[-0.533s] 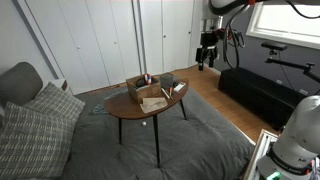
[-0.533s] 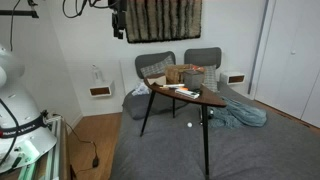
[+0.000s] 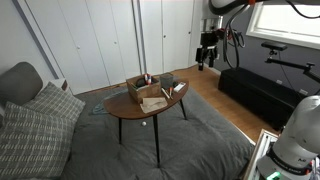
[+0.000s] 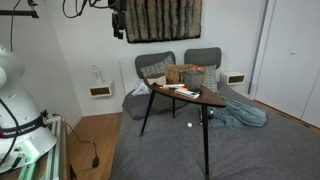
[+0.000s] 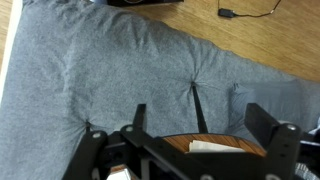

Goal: Press a button on the white remote controller

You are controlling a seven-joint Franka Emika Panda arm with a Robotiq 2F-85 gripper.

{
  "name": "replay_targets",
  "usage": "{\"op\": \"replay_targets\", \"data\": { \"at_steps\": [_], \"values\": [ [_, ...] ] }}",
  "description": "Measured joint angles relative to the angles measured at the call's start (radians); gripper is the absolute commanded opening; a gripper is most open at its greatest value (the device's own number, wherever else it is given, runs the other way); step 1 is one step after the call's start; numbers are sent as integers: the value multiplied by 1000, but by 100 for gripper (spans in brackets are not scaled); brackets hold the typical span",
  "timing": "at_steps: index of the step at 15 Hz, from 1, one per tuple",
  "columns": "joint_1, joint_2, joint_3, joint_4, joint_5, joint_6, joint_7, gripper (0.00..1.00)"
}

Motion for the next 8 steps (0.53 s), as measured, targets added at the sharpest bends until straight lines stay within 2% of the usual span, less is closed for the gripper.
{"op": "replay_targets", "data": {
  "at_steps": [4, 8],
  "values": [
    [-2, 8, 0, 3, 3, 5, 20, 100],
    [-35, 78, -2, 46, 41, 39, 168, 100]
  ]
}}
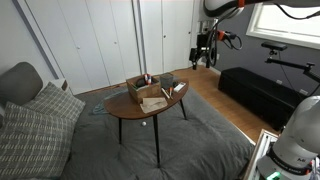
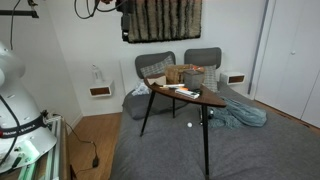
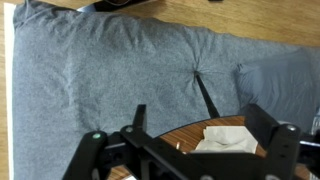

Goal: Press a button on the white remote controller

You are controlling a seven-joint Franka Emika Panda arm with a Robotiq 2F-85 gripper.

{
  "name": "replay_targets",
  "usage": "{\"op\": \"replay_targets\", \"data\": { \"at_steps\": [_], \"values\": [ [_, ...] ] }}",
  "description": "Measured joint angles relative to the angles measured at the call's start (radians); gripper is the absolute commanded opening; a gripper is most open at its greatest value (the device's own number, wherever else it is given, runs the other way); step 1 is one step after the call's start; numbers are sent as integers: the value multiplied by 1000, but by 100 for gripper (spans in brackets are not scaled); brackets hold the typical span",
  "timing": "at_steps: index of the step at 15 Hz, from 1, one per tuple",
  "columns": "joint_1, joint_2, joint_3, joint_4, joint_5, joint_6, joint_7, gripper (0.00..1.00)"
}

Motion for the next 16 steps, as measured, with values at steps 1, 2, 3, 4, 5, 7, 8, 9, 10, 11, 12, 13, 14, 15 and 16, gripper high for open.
{"op": "replay_targets", "data": {
  "at_steps": [1, 2, 3, 4, 5, 7, 8, 9, 10, 11, 12, 13, 14, 15, 16],
  "values": [
    [-12, 26, -2, 17, 14, 15, 34, 100],
    [-23, 51, -4, 34, 28, 33, 66, 100],
    [-34, 78, -9, 54, 40, 54, 98, 100],
    [-44, 105, -15, 72, 50, 73, 127, 100],
    [-53, 131, -22, 92, 60, 88, 151, 100],
    [-70, 186, -41, 137, 79, 113, 178, 100],
    [-78, 211, -51, 161, 86, 120, 183, 100],
    [-86, 238, -61, 187, 91, 123, 183, 100],
    [-95, 264, -71, 213, 93, 124, 183, 100],
    [-102, 288, -82, 238, 95, 124, 181, 100],
    [-111, 312, -92, 262, 98, 124, 178, 100],
    [-121, 336, -101, 284, 100, 126, 174, 100],
    [-130, 358, -110, 301, 102, 129, 168, 100],
    [-136, 373, -114, 307, 102, 130, 164, 100],
    [-136, 378, -116, 307, 101, 130, 164, 100]
  ]
}}
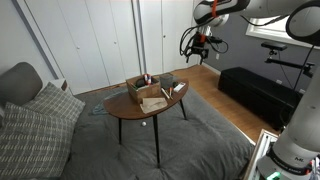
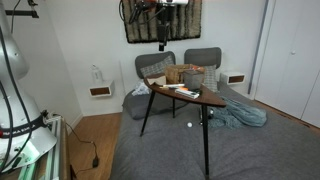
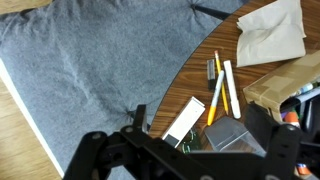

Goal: Press a button on the white remote controller

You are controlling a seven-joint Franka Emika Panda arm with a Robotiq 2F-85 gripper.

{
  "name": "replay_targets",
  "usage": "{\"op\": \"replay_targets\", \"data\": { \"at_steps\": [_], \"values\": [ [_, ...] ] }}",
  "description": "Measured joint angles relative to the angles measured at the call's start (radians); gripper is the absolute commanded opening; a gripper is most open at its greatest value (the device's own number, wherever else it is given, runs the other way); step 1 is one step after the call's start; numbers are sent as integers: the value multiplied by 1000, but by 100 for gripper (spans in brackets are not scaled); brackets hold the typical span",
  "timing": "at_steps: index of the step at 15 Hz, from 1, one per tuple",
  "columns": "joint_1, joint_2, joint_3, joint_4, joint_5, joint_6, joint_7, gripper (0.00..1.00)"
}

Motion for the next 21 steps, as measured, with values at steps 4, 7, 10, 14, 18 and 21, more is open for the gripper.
{"op": "replay_targets", "data": {
  "at_steps": [4, 7, 10, 14, 18, 21],
  "values": [
    [5, -4, 4, 0, 0, 0, 0, 100],
    [5, -1, 3, 0, 0, 0, 1, 100],
    [3, 29, 2, 10, 0, -1, 25, 66],
    [2, 122, 0, 42, 0, 0, 66, 38],
    [-7, 231, -8, 104, 5, -1, 115, 10],
    [-18, 305, -15, 166, 21, -7, 170, 0]
  ]
}}
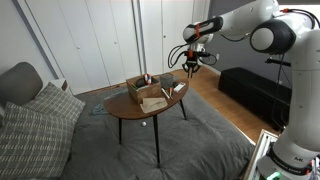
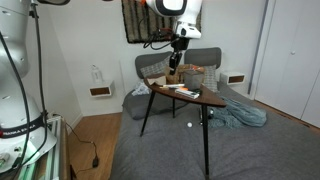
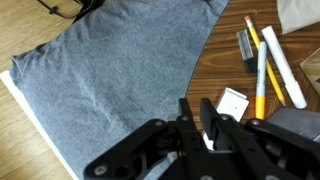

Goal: Press a button on the white remote controller

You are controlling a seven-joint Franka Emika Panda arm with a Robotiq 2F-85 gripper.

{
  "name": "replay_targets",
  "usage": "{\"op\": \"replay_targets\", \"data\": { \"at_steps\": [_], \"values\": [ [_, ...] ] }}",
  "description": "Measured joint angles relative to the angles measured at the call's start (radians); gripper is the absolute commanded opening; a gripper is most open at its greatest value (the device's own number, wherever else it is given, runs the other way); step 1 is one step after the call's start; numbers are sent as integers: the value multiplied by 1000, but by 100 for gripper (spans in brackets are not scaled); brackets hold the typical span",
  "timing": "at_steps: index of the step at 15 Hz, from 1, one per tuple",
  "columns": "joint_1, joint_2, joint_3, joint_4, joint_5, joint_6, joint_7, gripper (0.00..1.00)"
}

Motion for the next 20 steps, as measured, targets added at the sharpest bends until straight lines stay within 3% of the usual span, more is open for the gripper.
{"op": "replay_targets", "data": {
  "at_steps": [8, 20],
  "values": [
    [-29, 162, 0, 162, 87, -27, 129, 0],
    [-79, 331, 20, 329, 173, -13, 168, 1]
  ]
}}
